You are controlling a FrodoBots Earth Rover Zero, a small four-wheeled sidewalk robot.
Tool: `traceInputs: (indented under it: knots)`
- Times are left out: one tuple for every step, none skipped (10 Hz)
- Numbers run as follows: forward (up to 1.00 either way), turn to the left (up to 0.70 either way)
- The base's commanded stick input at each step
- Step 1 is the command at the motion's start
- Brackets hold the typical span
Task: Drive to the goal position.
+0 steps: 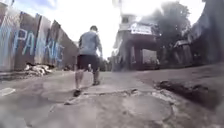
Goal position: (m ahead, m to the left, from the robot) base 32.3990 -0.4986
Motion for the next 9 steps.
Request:
traceInputs:
  knots:
    - [1.0,0.0]
    - [1.0,0.0]
    - [1.0,0.0]
    - [1.0,0.0]
    - [1.0,0.0]
    - [1.0,0.0]
    - [1.0,0.0]
    - [1.0,0.0]
    - [1.0,0.0]
